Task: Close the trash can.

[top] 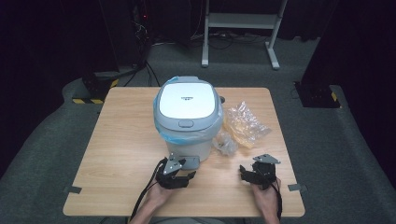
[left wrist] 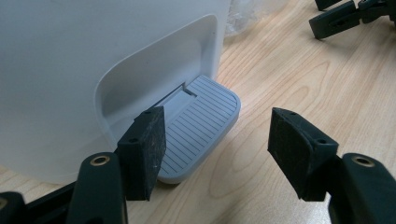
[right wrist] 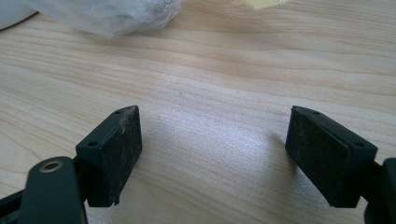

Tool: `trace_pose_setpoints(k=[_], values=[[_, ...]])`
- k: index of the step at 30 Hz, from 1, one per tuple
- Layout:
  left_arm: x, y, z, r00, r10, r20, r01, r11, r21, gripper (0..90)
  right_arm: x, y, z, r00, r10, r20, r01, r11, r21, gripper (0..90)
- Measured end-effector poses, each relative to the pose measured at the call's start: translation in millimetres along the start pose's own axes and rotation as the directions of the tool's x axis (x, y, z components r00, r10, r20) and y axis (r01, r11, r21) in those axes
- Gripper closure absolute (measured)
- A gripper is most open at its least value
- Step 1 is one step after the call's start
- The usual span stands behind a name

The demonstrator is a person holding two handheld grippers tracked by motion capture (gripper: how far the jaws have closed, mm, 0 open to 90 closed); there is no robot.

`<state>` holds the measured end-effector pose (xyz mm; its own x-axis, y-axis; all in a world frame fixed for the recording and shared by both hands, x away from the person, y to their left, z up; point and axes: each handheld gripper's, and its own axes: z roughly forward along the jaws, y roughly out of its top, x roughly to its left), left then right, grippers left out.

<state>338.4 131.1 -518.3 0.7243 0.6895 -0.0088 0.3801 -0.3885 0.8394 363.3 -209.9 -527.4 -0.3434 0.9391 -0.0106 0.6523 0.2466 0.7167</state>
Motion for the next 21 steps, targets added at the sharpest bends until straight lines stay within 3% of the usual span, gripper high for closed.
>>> trace_pose_setpoints(k=[21], values=[[0.7,-2.1,0.5,0.9999,0.015,0.001,-0.015,0.9999,-0.001,37.7,0.0,0.0,0.0,1.0000,-0.001,0.000,0.001,1.000,-0.001,18.5]])
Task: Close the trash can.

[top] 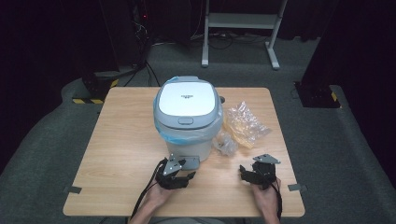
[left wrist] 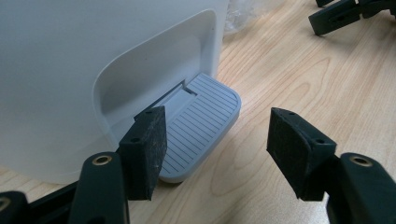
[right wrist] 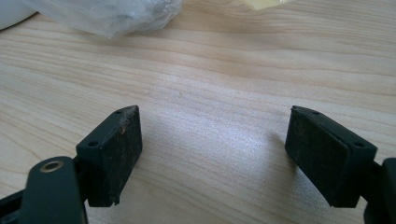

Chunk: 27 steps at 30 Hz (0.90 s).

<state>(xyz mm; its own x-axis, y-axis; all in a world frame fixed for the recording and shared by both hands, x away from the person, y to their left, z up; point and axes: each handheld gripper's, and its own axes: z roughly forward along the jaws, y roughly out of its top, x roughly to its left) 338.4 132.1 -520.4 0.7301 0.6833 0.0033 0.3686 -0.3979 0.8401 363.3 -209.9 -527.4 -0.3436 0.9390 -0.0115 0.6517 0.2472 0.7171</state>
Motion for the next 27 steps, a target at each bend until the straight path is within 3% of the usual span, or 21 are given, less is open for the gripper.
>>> trace_pose_setpoints(k=[27], values=[[2.9,-0.7,2.9,0.9999,0.012,0.011,-0.012,0.9992,0.039,40.3,0.0,0.0,0.0,1.0000,0.000,0.000,0.000,1.000,0.000,18.6]])
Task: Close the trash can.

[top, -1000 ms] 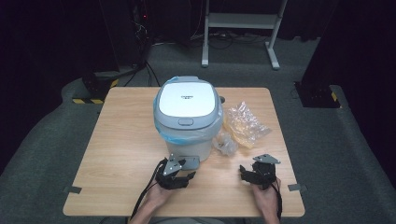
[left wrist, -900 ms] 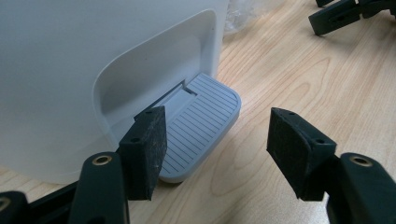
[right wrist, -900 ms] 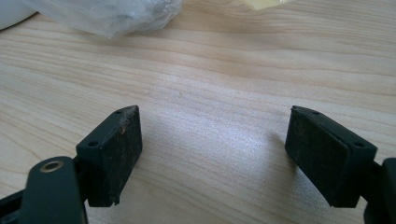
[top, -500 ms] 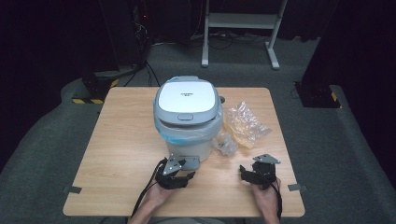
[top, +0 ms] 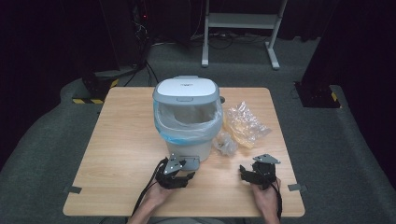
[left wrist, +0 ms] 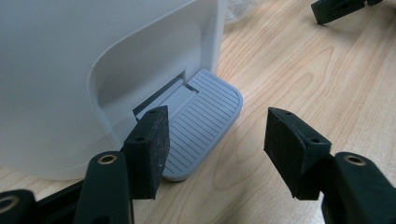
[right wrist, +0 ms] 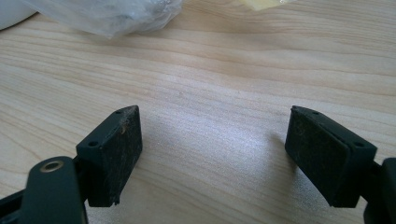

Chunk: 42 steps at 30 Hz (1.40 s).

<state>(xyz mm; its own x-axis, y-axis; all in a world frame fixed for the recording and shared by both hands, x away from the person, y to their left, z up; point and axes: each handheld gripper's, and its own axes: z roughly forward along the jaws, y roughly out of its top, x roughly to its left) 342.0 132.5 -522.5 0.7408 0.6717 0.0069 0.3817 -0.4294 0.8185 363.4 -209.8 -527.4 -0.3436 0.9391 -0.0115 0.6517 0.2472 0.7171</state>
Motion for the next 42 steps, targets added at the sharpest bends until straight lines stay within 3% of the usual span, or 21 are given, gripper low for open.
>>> trace_pose_setpoints(k=[7,25,31,42], values=[[-0.8,0.9,2.5,0.9998,0.019,-0.007,-0.019,0.9992,0.036,40.4,0.0,0.0,0.0,1.0000,-0.001,0.000,0.001,1.000,0.000,18.6],[-0.5,0.8,3.3,0.9998,0.017,-0.010,-0.017,0.9991,0.039,41.1,-2.2,2.5,0.6,0.9999,-0.003,-0.013,0.004,1.000,0.011,18.7],[-2.0,0.8,3.7,0.9994,0.029,-0.019,-0.028,0.9988,0.039,41.0,-4.0,6.7,-5.7,0.9979,0.012,-0.064,-0.013,1.000,-0.015,18.7],[-1.4,0.7,3.4,0.9995,0.026,-0.016,-0.025,0.9989,0.040,41.0,11.8,34.9,-19.4,0.9861,-0.065,-0.153,0.050,0.994,-0.101,17.1]])
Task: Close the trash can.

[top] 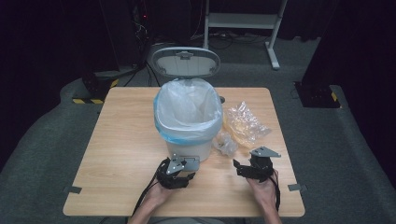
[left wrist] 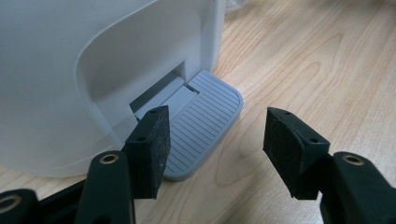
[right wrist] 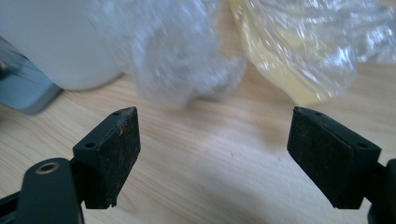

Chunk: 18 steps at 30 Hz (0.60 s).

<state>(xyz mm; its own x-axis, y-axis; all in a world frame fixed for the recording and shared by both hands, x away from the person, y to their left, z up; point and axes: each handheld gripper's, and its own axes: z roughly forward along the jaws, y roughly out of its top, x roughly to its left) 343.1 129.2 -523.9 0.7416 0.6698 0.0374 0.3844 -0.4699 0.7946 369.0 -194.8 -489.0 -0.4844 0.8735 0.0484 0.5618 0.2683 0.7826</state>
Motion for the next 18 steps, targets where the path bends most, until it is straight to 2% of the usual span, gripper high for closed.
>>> trace_pose_setpoints(k=[13,18], values=[[0.5,-0.1,-0.5,1.0000,0.001,-0.005,-0.001,1.0000,0.000,41.1,13.2,28.6,10.2,0.9969,-0.044,-0.066,0.043,0.999,-0.015,16.7],[0.6,-0.2,-0.5,1.0000,-0.001,-0.004,0.001,1.0000,-0.001,41.0,18.1,37.7,19.0,0.9959,-0.059,-0.069,0.058,0.998,-0.006,16.6]])
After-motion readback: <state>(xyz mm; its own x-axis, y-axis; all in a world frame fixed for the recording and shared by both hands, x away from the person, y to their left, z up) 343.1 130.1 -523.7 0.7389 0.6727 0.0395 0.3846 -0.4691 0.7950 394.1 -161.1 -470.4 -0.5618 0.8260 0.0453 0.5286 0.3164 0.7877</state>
